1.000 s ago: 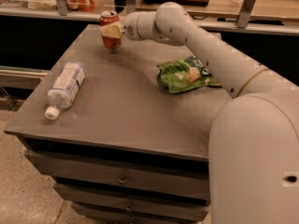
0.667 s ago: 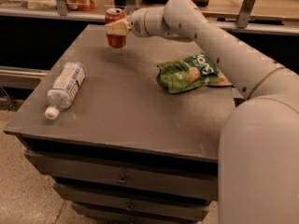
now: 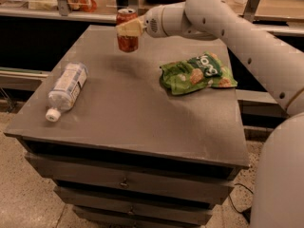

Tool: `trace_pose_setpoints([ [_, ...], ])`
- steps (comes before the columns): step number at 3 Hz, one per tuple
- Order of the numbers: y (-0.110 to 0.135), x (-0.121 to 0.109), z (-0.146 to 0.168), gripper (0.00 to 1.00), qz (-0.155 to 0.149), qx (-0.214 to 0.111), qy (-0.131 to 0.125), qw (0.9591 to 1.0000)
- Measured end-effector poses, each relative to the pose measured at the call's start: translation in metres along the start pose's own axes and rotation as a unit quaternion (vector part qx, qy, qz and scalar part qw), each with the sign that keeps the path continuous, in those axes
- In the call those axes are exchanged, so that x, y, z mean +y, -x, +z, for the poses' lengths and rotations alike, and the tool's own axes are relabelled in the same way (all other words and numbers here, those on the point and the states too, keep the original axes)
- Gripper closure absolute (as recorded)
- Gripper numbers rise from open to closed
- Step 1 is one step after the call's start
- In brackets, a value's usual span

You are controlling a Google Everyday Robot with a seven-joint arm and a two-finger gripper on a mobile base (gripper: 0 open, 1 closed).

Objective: Move coke can near blue plastic bottle

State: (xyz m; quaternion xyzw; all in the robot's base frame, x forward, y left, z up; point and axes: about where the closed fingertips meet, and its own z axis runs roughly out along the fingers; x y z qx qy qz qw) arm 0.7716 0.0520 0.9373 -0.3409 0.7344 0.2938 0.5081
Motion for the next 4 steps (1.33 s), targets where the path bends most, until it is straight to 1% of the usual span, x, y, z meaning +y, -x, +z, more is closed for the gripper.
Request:
trace_pose_setpoints([
  [1,-0.004,0.029,-0.012,1.00,0.003,-0.003,0.026,0.9996],
  [2,-0.008,0.060,-0.010,1.00,-0.001,-0.013,0.066,0.9977],
  [4,-0.039,0.101,0.001,1.00,-0.022,0.006,0.122,0.9922],
])
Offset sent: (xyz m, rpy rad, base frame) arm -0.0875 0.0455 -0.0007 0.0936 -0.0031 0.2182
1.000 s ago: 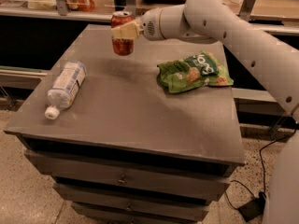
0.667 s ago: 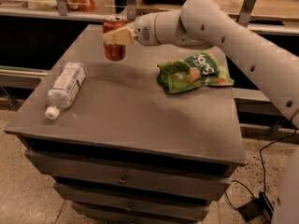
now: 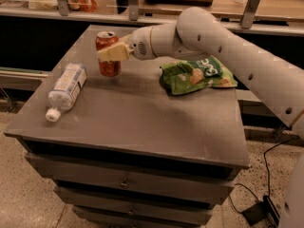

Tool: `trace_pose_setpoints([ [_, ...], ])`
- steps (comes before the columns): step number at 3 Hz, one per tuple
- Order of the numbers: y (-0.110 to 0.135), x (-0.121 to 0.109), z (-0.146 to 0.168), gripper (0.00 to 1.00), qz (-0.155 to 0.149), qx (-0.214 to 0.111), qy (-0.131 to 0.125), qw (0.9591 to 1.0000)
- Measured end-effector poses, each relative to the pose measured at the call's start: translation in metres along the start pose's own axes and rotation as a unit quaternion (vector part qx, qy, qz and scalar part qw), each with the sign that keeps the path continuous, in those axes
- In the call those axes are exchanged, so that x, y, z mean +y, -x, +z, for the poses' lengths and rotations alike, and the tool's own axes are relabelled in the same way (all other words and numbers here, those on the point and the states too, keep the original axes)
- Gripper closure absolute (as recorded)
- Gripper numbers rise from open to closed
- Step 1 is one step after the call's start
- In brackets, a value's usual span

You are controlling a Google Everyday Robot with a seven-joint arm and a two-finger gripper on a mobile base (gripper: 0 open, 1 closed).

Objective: Move coke can near blue plastic bottle

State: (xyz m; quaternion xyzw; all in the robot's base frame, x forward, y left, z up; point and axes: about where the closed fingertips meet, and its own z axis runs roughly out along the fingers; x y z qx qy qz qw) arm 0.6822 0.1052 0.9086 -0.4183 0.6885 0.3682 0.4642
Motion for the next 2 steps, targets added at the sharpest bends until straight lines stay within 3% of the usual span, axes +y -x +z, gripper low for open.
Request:
trace_pose_setpoints([
  [1,-0.009,0.012,0.005,1.00,-0.010,0.000,0.016,0.9998],
  [2,-0.009,0.026,0.009,0.83,-0.024,-0.014,0.030,0.9991],
])
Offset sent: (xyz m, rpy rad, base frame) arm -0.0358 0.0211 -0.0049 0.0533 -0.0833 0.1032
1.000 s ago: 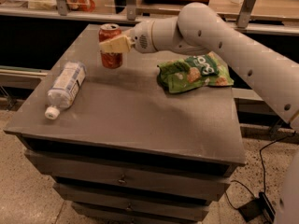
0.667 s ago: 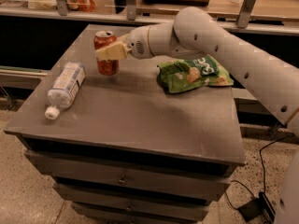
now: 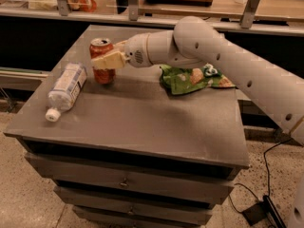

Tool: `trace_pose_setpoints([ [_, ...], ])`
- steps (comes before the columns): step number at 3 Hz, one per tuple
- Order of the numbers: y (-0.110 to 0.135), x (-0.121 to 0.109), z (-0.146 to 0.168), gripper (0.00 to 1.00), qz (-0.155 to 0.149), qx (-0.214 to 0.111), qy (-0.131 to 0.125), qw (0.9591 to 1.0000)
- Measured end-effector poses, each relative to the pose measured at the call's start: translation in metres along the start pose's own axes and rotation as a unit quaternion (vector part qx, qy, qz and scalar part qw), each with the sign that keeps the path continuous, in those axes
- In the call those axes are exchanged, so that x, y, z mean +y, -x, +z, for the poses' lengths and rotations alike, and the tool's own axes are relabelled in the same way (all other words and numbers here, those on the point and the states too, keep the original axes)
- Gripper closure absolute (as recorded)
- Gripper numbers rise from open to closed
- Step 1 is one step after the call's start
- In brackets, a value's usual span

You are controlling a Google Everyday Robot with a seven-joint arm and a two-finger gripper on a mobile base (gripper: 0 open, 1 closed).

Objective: Move coke can near blue plastic bottle

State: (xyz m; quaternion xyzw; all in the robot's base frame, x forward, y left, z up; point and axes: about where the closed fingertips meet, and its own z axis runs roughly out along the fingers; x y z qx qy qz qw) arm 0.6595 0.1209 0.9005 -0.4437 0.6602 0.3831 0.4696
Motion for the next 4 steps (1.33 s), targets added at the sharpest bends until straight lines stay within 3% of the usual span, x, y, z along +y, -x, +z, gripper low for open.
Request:
trace_pose_setpoints([
  [1,-0.002,0.011,0.004,0.59,-0.007,-0.005,0.013,0.9999],
  [2,-0.012,0.020,0.011,0.28,-0.008,0.006,0.026,0.9996],
  [3,-0.019,0.022,0.013,0.06,-0.006,0.012,0.028,0.9995],
  [4,-0.022,0.021,0.012,0.00,-0.008,0.018,0.026,0.9995],
])
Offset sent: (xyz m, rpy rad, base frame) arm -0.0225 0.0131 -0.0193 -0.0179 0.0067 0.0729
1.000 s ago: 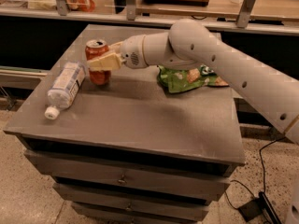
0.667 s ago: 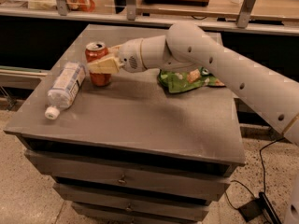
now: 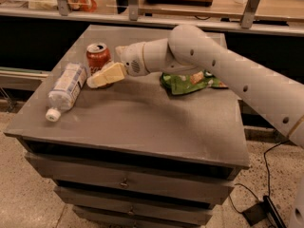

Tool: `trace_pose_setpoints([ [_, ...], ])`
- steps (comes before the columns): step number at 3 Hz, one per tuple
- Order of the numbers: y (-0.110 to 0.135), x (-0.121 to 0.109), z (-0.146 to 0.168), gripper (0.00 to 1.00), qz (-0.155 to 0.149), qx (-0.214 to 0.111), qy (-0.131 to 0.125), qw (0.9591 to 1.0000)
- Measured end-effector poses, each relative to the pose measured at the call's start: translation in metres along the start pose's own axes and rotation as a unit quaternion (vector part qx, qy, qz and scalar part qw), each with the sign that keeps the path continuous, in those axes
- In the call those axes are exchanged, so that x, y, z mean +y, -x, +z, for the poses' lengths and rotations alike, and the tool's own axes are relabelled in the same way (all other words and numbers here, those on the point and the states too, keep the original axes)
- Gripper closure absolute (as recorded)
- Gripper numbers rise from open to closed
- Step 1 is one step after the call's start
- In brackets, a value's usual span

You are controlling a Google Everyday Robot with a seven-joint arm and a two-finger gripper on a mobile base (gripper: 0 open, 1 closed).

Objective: Move coke can near blue plastic bottle

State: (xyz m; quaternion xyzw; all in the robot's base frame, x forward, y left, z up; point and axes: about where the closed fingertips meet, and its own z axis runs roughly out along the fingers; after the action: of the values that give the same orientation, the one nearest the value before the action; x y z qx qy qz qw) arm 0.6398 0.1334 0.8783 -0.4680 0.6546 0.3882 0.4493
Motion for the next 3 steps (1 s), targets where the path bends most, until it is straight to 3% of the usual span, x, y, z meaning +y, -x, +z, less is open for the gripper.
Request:
trace_pose_setpoints([
  [1,-0.003,-0.005,-0.006,0.00,-0.003,0.011,-0.007,0.9999],
  [2,-0.010,-0.034,-0.039,0.00,-0.023,0.037,-0.066,0.9969],
  [3,-0.020,-0.071,-0.086,0.00,-0.045,0.071,-0.147,0.9856],
])
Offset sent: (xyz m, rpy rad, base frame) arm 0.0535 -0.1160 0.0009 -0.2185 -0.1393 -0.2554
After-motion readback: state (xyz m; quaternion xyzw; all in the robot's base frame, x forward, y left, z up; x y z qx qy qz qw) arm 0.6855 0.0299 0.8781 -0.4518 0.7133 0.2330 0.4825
